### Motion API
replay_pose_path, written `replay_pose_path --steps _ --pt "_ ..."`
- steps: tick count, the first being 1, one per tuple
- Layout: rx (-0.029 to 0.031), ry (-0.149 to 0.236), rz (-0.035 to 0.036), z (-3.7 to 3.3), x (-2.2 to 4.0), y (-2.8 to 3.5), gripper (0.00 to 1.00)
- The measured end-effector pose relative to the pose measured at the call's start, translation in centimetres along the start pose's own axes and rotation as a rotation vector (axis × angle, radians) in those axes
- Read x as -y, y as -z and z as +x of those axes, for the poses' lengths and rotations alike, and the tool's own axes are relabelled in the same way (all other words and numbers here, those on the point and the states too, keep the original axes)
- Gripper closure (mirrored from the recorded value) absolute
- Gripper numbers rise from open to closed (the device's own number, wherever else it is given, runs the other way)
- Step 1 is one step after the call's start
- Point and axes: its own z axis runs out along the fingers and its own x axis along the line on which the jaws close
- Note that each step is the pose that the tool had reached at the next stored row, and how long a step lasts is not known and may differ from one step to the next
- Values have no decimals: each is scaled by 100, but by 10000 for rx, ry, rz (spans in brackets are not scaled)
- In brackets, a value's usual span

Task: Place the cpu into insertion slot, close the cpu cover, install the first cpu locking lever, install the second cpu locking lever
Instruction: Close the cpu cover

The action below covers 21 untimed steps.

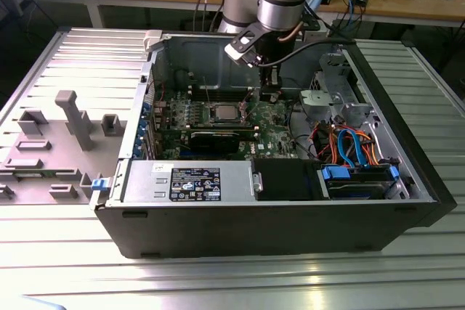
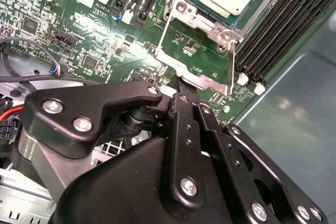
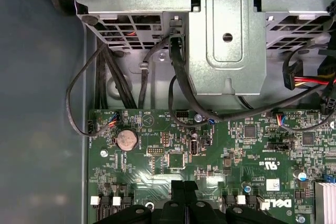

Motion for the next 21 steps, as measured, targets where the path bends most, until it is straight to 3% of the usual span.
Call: replay_pose_path --steps 14,21 --pt "0 0 21 0 110 -16 89" --pt "1 0 32 1 128 -22 89"
